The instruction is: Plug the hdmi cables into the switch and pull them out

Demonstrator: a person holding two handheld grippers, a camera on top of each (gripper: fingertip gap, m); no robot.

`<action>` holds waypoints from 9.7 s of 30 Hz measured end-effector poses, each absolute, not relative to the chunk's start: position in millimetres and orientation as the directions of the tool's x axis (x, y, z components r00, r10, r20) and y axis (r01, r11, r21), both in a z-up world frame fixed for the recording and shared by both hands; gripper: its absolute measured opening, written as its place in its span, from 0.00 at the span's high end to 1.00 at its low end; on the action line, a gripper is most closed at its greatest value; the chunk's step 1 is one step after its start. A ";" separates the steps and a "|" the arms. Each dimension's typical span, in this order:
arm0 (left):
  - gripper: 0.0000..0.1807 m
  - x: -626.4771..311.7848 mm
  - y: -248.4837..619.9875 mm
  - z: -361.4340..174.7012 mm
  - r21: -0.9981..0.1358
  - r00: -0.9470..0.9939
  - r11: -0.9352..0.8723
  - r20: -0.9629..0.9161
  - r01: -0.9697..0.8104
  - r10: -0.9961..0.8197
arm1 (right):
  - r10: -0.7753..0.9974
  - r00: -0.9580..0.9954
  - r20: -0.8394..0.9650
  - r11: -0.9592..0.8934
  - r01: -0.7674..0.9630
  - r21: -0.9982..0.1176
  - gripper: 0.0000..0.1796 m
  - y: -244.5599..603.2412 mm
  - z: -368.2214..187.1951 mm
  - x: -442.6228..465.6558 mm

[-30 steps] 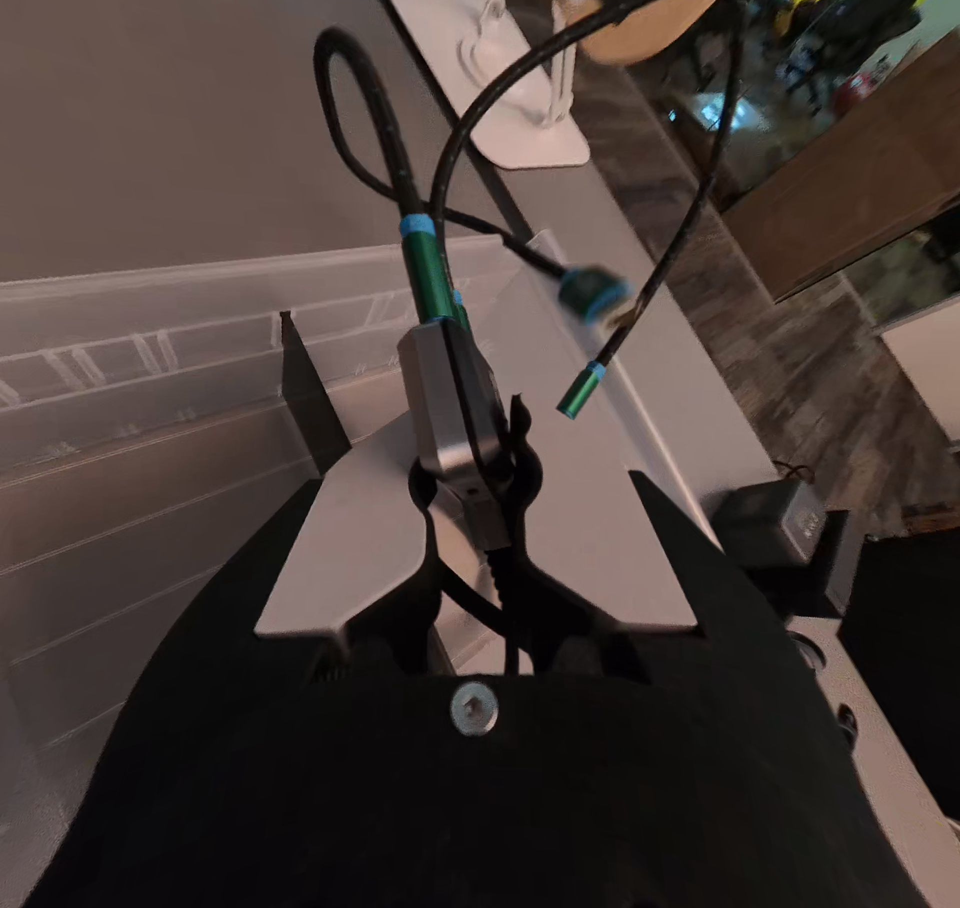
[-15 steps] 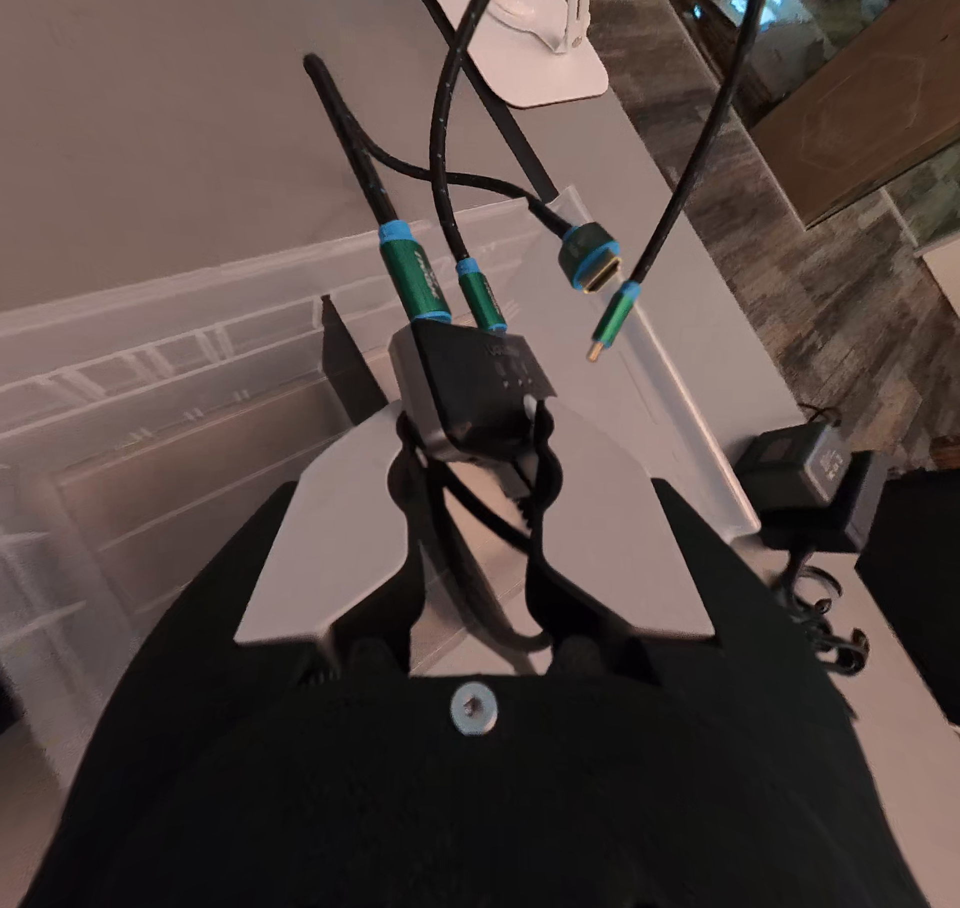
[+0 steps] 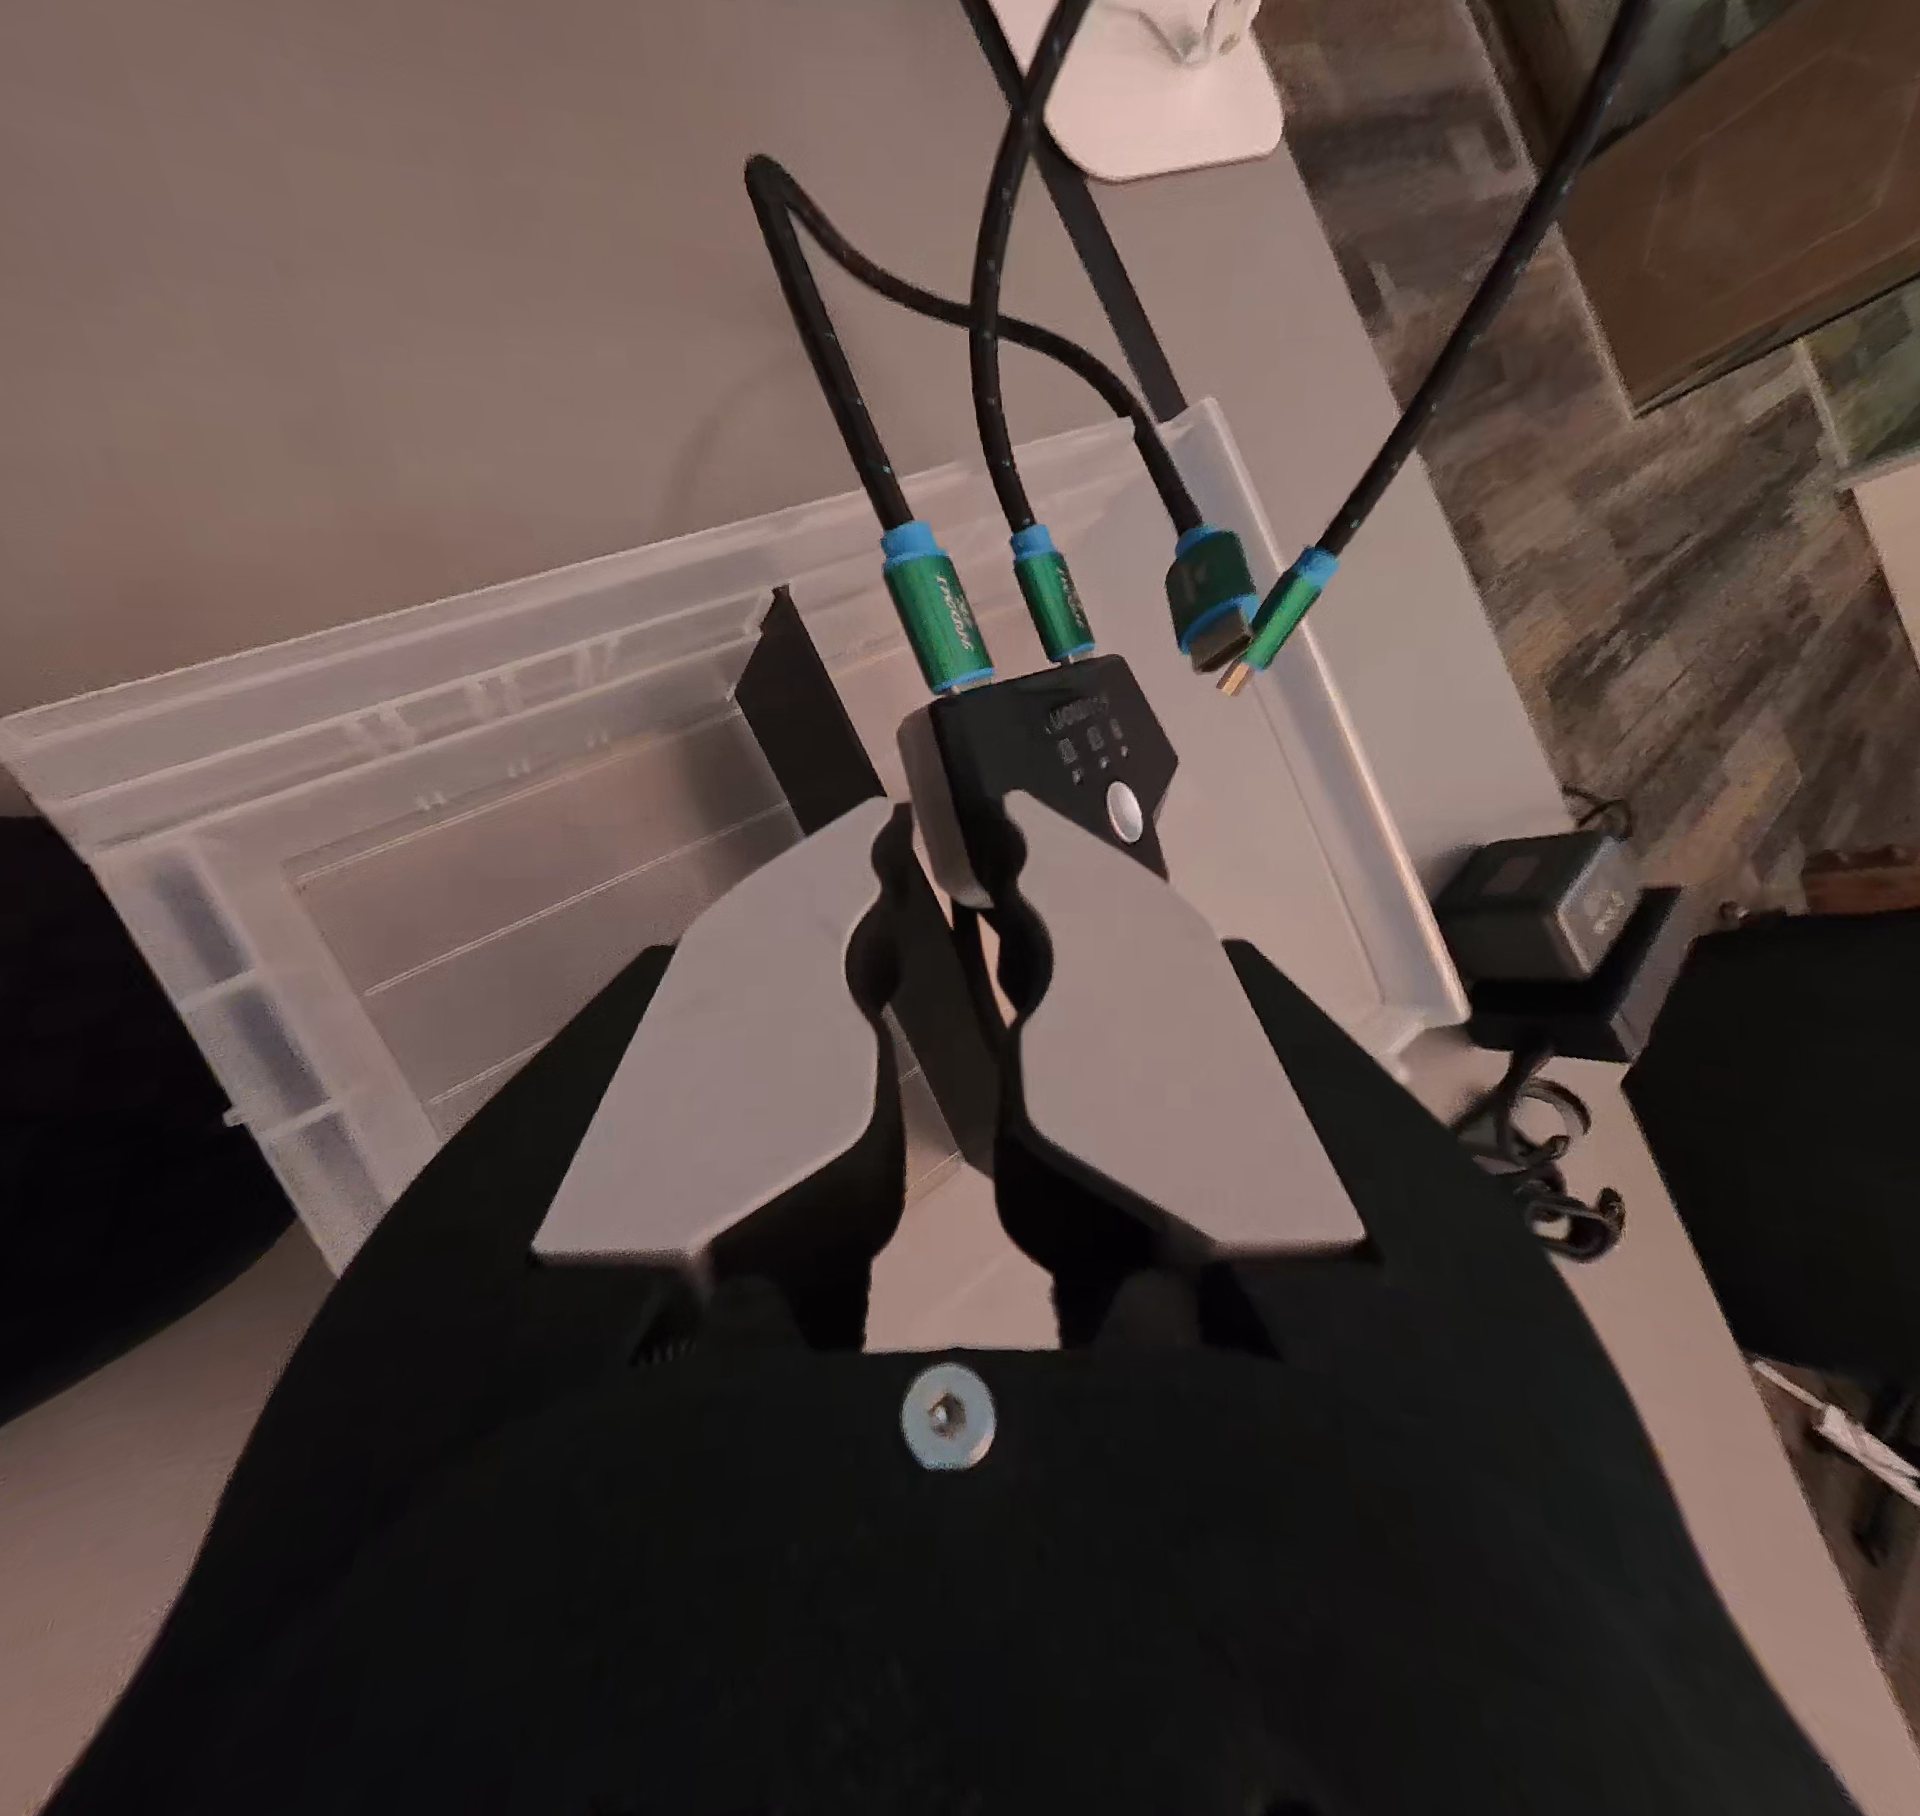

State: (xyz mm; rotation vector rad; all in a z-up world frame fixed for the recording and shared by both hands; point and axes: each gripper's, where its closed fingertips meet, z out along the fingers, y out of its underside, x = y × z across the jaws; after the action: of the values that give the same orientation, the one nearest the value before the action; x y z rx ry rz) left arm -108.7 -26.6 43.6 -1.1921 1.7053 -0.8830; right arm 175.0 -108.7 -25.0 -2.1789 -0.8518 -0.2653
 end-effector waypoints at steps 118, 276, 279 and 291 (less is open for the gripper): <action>0.68 -32.9 -101.6 -136.1 -0.394 -0.203 0.310 -0.290 -0.865 -0.935 | 0.274 0.829 0.488 0.657 0.209 -0.725 0.95 -196.8 212.8 105.8; 0.63 -186.4 40.7 167.6 -0.981 0.429 -0.042 0.120 0.188 -0.895 | 0.454 0.253 0.854 -0.228 0.960 -0.163 0.91 117.3 -125.8 -27.4; 0.64 -184.8 42.2 165.8 -0.981 0.394 -0.073 0.140 0.179 -0.908 | 0.471 0.250 0.846 -0.228 0.961 -0.157 0.91 117.6 -126.5 -27.6; 0.63 -176.7 42.9 153.8 -0.983 0.320 -0.150 0.176 0.106 -0.931 | 0.635 0.383 0.670 -0.300 0.922 -0.243 0.81 97.3 -143.8 -28.3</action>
State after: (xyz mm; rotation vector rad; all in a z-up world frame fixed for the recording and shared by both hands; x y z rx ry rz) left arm -176.7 42.9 153.8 -1.4083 0.8187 -1.1091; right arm -28.3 97.3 -143.8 -2.0400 -1.3329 -0.6134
